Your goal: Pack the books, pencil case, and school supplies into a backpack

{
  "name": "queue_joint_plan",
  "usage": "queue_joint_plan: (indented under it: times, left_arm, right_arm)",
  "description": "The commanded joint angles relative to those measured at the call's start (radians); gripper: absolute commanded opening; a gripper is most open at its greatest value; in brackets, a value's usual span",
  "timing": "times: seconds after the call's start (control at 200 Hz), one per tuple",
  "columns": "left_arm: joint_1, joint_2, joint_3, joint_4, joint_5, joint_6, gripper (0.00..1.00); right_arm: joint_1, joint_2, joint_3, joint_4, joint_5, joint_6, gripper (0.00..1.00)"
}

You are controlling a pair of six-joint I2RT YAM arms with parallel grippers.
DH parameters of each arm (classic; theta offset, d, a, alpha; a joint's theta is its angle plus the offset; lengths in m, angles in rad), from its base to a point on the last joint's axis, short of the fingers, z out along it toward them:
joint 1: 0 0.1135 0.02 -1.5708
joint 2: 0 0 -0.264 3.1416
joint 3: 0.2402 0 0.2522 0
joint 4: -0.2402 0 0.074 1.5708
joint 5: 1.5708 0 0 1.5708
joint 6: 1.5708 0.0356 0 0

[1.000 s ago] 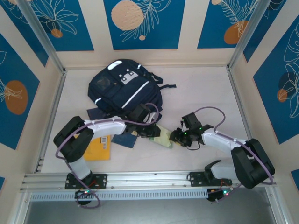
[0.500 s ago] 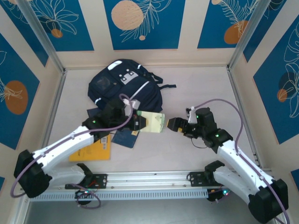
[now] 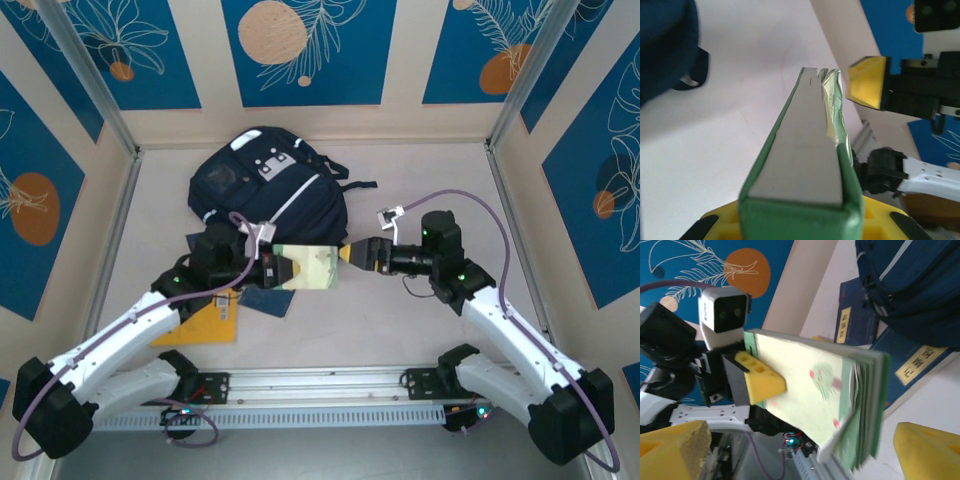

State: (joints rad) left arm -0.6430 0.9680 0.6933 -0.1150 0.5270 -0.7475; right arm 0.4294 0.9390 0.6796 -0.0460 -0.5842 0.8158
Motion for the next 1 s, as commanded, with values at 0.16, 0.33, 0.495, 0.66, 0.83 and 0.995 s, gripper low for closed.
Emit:
queue_joint_plan:
  times: [0.16, 0.33, 0.495, 0.66, 0.83, 0.995]
  left_arm:
    - [0.011, -0.027, -0.017, 0.283, 0.151, -0.113, 0.00]
    - [0.023, -0.009, -0.035, 0.379, 0.182, -0.192, 0.00]
    - [0.030, 0.006, -0.044, 0.407, 0.191, -0.215, 0.00]
    - [0.032, 0.026, -0.049, 0.431, 0.202, -0.226, 0.00]
    - [0.032, 0.037, -0.059, 0.431, 0.196, -0.221, 0.00]
    - [0.031, 0.041, -0.061, 0.434, 0.197, -0.221, 0.00]
  right_arm:
    - [0.019, 0.073, 0.006, 0.112, -0.113, 0.032, 0.99]
    - [0.009, 0.098, -0.031, 0.225, -0.180, 0.086, 0.96]
    - [0.018, 0.087, -0.058, 0.367, -0.228, 0.158, 0.79]
    - [0.022, 0.086, -0.071, 0.430, -0.231, 0.200, 0.54]
    - [0.028, 0.088, -0.071, 0.431, -0.228, 0.205, 0.34]
    - [0.031, 0.098, -0.066, 0.387, -0.201, 0.190, 0.31]
